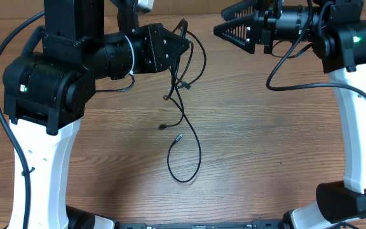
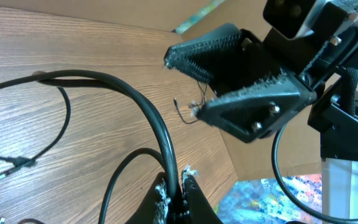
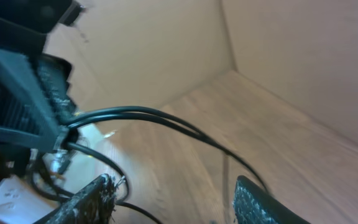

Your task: Untangle cables

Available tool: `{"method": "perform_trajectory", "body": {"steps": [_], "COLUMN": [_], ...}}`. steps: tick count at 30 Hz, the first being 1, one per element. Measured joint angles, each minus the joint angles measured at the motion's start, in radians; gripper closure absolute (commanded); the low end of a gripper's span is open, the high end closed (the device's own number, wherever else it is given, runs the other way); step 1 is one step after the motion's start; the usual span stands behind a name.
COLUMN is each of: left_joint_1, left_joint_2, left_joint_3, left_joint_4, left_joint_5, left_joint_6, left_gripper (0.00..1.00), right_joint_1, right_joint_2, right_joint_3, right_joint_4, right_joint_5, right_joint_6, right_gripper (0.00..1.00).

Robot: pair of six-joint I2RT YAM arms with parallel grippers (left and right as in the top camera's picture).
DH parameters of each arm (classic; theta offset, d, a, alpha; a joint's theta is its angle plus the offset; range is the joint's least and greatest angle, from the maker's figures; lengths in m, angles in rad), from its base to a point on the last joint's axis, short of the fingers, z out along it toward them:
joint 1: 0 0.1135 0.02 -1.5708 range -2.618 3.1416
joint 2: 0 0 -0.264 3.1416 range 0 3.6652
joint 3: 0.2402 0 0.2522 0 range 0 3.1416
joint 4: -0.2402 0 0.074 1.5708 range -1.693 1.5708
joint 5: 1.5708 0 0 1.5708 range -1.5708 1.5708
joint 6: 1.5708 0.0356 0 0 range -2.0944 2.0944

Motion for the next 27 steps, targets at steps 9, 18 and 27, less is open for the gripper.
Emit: {"method": "perform_trajectory", "body": {"steps": [9,18,27], "left_joint_1": [-0.013,-0.013,-0.013], "left_joint_2": [0.0,0.0,-0.002], "left_joint_3": [0.0,0.0,0.0], "left_joint_4": [0.04,0.053,0.051], "left_joint_5": [-0.001,0.0,-0.004], "left_joint_6": [-0.094,-0.164,-0.182], "left_gripper": [0.96,0.96,0.95], "right_joint_1": [0.124,0.198,0.198], "right_joint_2": [0.0,0.0,0.0], "right_joint_3": [0.0,0.0,0.0], "right_joint_4": [-0.023,-0.045,-0.061], "right_joint_5": [-0.032,-0.031,-0.024], "right_joint_6": [-0.095,-0.212,-0.224], "right_gripper": [0.53,0.96,0.96]}}
